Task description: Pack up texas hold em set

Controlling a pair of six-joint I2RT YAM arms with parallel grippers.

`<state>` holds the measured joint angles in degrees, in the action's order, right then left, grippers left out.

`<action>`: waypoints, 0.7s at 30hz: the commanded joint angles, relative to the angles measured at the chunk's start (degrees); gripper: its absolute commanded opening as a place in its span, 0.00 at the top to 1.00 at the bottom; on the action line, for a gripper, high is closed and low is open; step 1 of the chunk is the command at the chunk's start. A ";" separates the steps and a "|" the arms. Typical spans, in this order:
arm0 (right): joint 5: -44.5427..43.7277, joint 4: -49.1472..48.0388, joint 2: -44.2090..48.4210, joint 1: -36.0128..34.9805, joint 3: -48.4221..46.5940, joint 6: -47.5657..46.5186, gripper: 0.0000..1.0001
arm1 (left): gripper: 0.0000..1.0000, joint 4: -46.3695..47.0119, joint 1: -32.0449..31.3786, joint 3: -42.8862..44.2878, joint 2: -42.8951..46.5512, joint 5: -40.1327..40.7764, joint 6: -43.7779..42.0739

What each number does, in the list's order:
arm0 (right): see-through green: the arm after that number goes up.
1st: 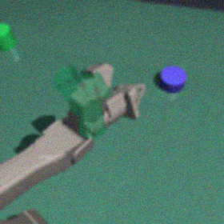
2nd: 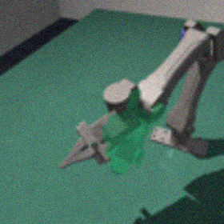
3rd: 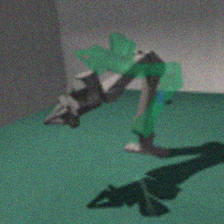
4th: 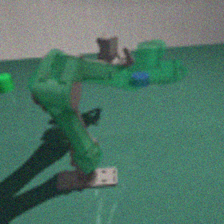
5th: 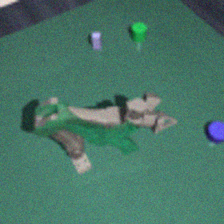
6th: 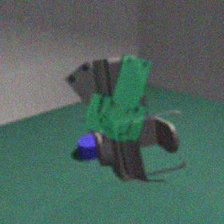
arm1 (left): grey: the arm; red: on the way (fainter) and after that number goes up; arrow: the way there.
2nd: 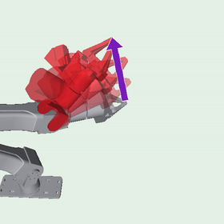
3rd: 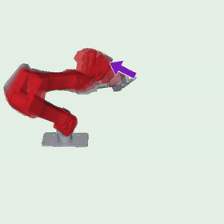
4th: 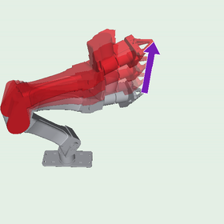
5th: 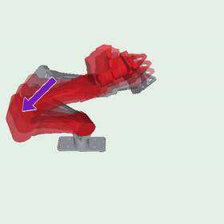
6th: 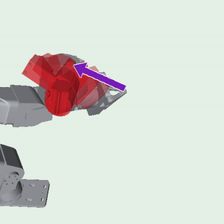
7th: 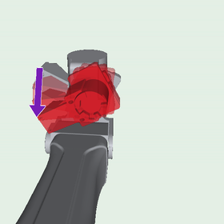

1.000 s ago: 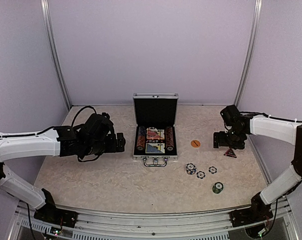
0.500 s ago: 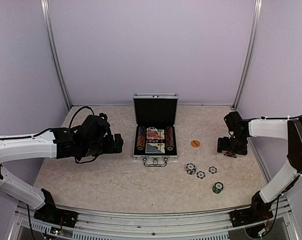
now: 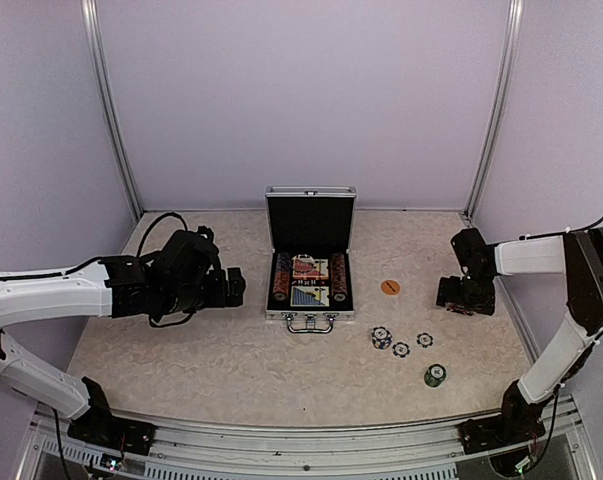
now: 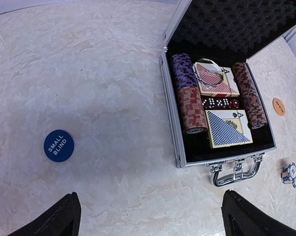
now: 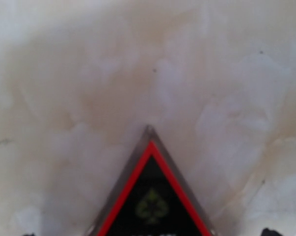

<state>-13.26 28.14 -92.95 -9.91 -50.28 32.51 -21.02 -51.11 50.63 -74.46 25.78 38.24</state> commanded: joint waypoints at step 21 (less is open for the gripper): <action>4.12 -3.56 0.78 1.93 4.60 2.58 0.05 | 0.01 0.99 -0.38 -1.74 0.45 0.32 -0.36</action>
<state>-10.81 23.64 -92.90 -8.60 -47.64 34.17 -20.99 -51.11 49.74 -74.46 25.76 38.26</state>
